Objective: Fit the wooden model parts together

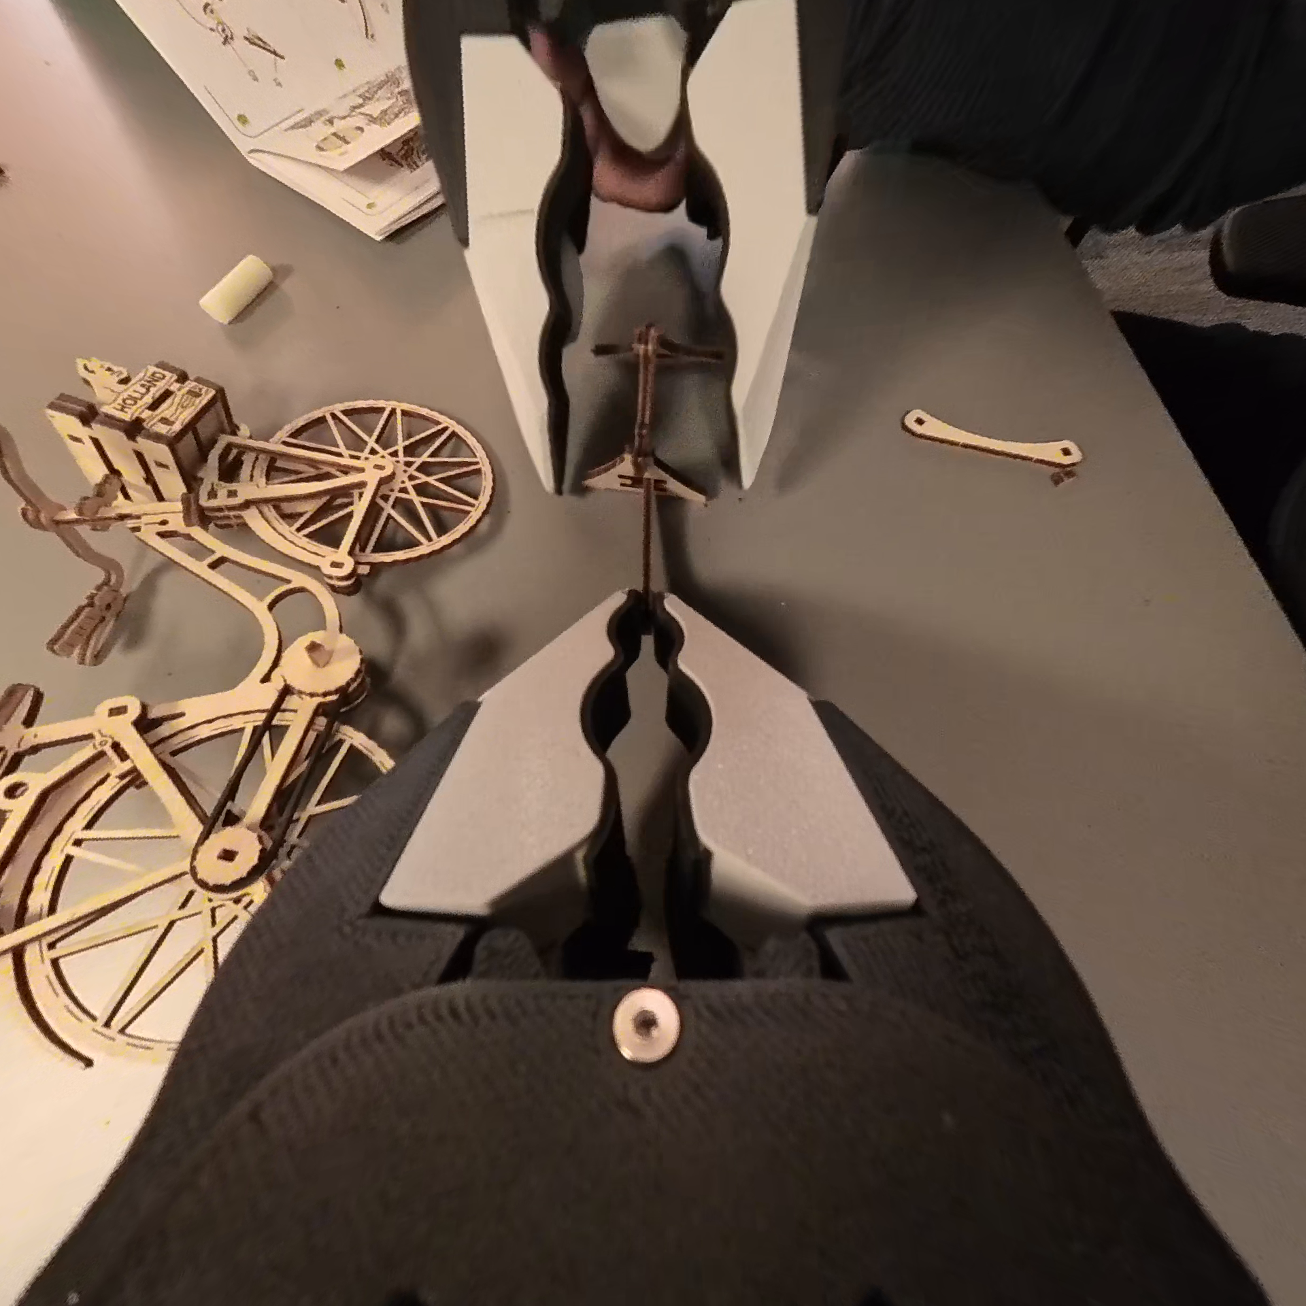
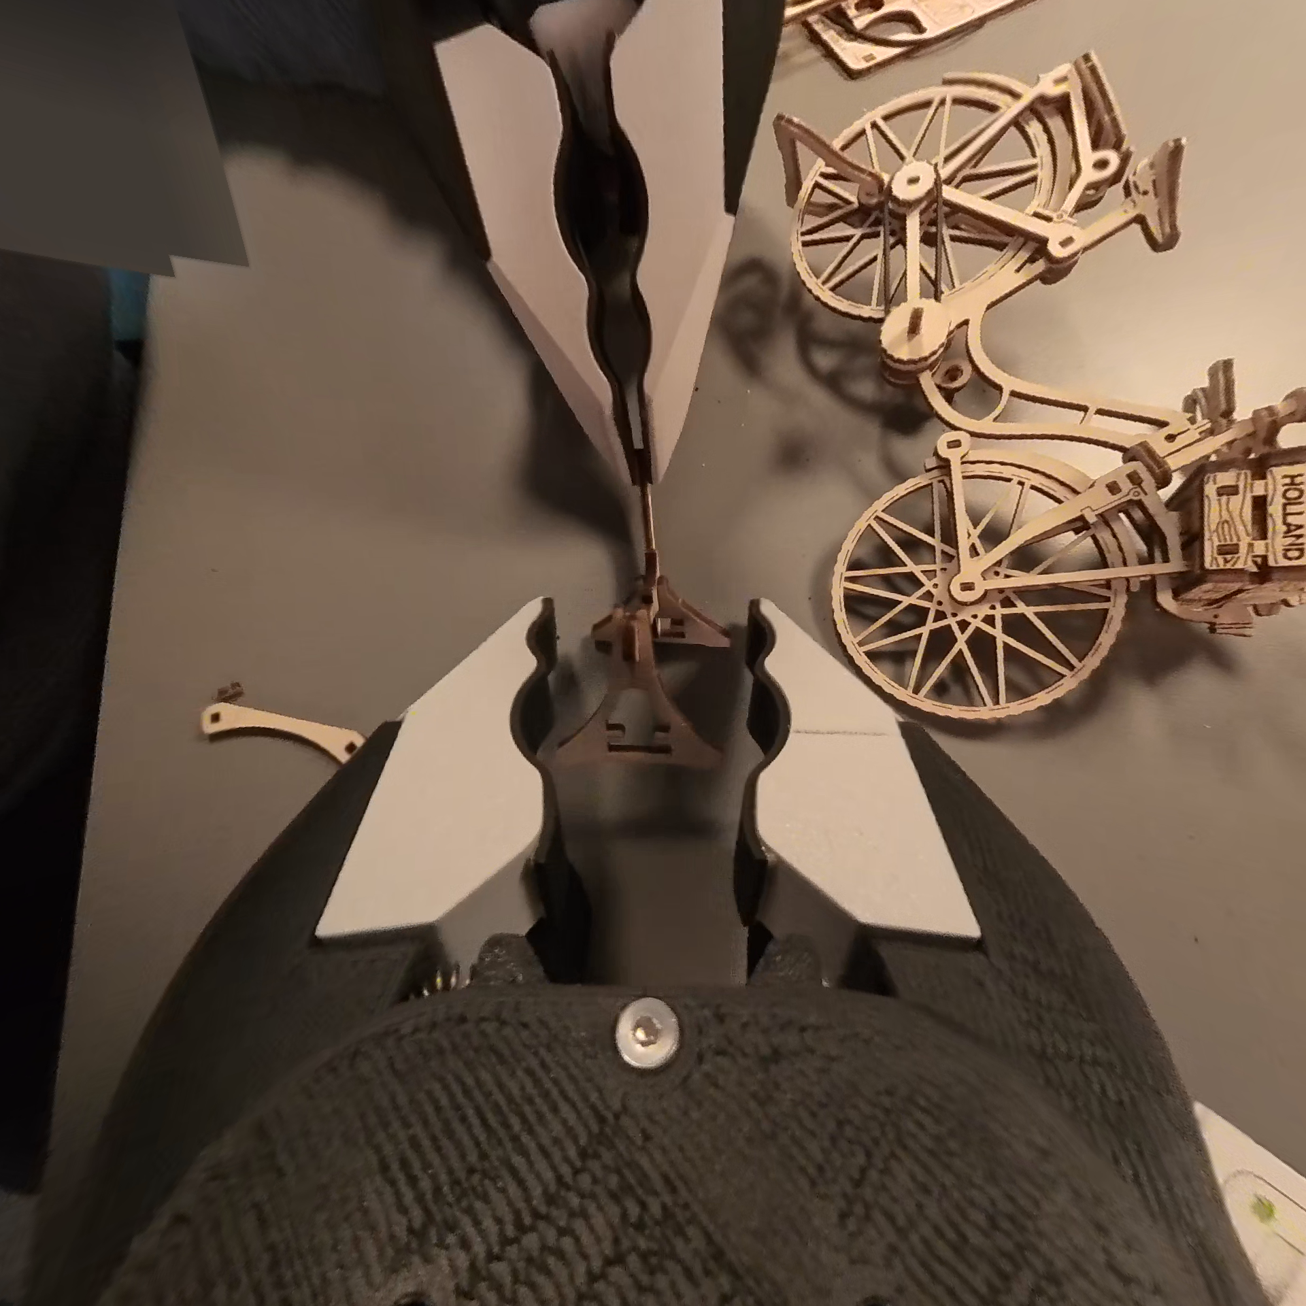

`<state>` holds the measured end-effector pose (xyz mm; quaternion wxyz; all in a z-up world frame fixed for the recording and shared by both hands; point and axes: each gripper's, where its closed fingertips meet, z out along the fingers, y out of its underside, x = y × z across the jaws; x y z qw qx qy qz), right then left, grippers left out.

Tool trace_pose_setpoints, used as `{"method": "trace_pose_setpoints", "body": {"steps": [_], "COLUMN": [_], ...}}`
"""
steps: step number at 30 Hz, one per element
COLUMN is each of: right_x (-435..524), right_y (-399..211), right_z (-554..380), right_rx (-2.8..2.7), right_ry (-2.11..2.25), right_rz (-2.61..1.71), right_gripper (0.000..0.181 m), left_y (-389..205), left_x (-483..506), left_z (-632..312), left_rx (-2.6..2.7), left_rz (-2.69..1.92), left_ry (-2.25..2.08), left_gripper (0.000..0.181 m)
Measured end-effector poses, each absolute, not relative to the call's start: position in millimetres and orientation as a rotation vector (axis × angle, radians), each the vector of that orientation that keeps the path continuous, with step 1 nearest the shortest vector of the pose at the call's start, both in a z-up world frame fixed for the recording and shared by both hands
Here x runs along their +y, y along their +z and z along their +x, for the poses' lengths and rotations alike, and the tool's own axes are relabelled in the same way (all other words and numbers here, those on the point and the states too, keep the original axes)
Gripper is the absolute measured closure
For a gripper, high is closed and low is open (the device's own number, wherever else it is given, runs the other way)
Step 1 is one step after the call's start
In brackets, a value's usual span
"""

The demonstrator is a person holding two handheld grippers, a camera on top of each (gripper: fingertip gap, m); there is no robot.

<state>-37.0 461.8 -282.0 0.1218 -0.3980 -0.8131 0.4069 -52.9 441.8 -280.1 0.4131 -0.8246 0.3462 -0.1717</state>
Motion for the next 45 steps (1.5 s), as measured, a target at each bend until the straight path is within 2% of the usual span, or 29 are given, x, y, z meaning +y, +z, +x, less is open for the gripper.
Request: {"method": "trace_pose_setpoints", "body": {"steps": [3,8,34,37,45], "right_x": [465.7,465.2,457.8,456.3,465.3], "right_y": [-286.7,-288.5,-286.6,-286.3,-267.8], "right_z": [-35.9,-36.8,-38.4,-37.2,-27.7], "right_rx": [-2.377,-2.356,-2.313,-2.326,-2.285], "right_ry": [1.101,1.071,1.197,1.205,1.218], "right_rz": [-1.179,-1.172,-1.205,-1.192,-1.119], "right_gripper": [0.129,0.143,0.152,0.151,0.125], "left_y": [-279.9,-279.8,-283.6,-284.3,-284.2], "left_x": [441.9,441.7,457.1,454.0,454.0], "left_z": [-53.0,-53.2,-35.1,-34.4,-32.0], "left_rx": [0.864,0.864,0.903,0.922,0.942], "left_rz": [-2.076,-2.075,-2.063,-2.062,-2.05], "left_ry": [-0.435,-0.431,-0.406,-0.404,-0.384], "left_gripper": [0.179,0.179,0.179,0.179,0.179]}}
